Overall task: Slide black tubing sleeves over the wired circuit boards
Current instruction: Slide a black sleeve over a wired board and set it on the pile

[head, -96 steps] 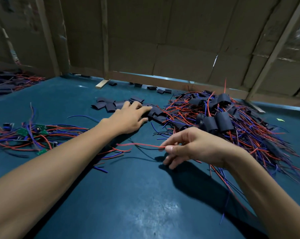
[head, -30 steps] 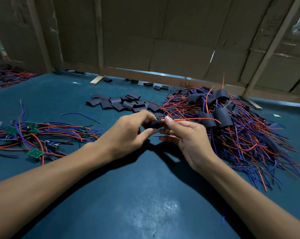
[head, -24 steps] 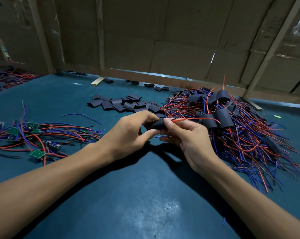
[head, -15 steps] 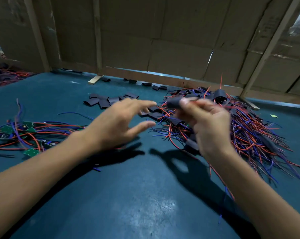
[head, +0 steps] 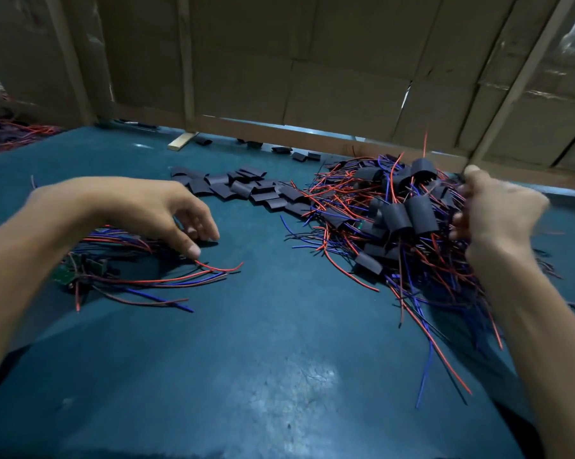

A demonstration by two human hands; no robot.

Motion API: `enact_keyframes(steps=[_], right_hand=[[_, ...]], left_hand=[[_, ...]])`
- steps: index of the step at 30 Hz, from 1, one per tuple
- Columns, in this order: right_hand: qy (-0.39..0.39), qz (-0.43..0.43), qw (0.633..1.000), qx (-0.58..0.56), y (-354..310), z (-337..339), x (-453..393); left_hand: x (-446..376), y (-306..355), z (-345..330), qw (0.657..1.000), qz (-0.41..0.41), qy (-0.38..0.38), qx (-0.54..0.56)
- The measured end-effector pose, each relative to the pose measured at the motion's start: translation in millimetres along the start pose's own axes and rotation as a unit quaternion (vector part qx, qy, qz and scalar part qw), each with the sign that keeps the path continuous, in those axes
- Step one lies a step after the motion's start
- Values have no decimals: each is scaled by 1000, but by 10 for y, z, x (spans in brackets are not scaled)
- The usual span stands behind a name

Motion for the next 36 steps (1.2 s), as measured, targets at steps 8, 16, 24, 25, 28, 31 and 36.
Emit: enact_keyframes(steps=[8, 16, 24, 25, 28, 31, 36], right_hand=[[13, 453, 891, 25, -409, -264, 990], [-429, 291, 842, 147, -11, -916, 1526], [-478, 204, 853, -46, -90, -860, 1374], [-479, 164, 859, -74, -75, -863, 1351], [-459, 42, 870, -173, -56, -850, 1290], [-416, -7, 884, -214, -50, -819, 1216], [-354, 9, 917, -185, -5, -787, 1173]], left_hand=[[-78, 188, -51, 992, -67, 84, -60], [-8, 929, -355, 846, -344, 251, 321], [-159, 833, -529, 904, -256, 207, 273], [-164, 737, -498, 932, -222, 185, 220], [-153, 469, -430, 980, -145, 106, 83], [-167, 381, -392, 983, -152, 99, 40], [-188, 365, -324, 953, -217, 211, -24]])
Point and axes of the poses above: each hand's wrist, its own x-axis away from the middle knuckle, its own z-axis out of the back of the hand, y = z × x, the point moved 4 cm from there along -x, towards the middle knuckle, and after that the axes turned 9 degrees about x, right-handed, at the moved point
